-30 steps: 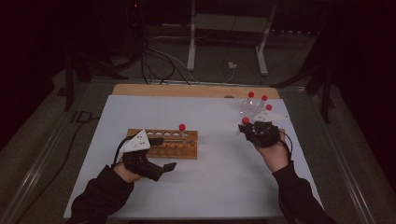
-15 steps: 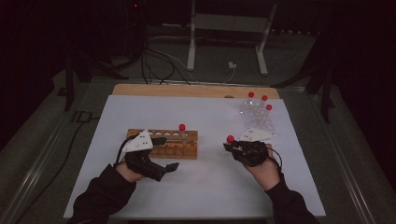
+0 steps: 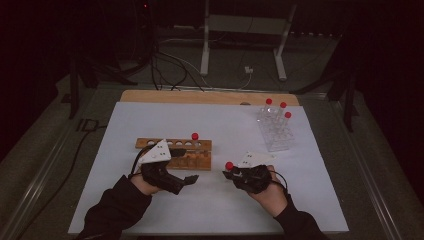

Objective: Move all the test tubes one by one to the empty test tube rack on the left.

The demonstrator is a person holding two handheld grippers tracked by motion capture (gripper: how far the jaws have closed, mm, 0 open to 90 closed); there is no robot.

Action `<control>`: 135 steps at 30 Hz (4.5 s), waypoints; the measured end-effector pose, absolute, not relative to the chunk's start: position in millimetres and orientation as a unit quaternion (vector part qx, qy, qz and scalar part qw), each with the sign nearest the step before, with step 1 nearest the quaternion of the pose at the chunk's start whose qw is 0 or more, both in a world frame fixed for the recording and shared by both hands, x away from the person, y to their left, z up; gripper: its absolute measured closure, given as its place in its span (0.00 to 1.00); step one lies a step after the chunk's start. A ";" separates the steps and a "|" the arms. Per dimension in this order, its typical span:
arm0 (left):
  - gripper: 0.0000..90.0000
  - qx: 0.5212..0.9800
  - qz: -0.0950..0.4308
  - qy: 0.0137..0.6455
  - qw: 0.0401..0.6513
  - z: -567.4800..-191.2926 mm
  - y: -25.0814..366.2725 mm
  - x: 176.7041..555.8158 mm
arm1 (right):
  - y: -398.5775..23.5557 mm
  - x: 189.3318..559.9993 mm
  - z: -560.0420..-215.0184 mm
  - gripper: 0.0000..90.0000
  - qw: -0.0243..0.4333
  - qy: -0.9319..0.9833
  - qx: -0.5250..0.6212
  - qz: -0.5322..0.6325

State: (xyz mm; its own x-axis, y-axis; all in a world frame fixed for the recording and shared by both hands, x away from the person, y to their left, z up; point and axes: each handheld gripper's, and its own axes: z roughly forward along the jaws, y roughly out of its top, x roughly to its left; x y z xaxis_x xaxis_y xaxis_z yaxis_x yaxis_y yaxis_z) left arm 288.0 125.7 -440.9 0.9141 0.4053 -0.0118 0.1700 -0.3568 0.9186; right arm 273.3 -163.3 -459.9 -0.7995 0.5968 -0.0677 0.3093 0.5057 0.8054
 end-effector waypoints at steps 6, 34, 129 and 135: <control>0.18 0.819 0.109 0.164 0.539 -440.3 116.2 287.7 | -152.2 269.6 -464.7 0.84 0.161 0.860 0.251 0.414; 0.71 0.841 0.096 0.100 0.524 -448.9 64.7 284.7 | -140.7 264.5 -467.3 0.84 0.148 0.867 0.234 0.415; 0.80 0.780 0.219 0.284 0.513 -457.8 132.9 357.8 | -199.1 274.3 -442.5 0.00 0.187 0.790 0.310 0.495; 0.79 0.785 0.213 0.288 0.505 -455.5 132.7 358.5 | -199.7 273.5 -440.8 0.00 0.184 0.792 0.306 0.496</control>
State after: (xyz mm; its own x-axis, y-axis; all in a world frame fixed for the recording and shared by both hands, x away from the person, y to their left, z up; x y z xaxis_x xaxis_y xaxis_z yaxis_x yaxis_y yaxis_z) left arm 358.5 132.7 -455.5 0.7434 0.6674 0.0438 0.2364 -0.3234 0.9163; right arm 273.5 -199.7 -440.8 -0.7451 0.6669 0.0127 0.3027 0.3212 0.8973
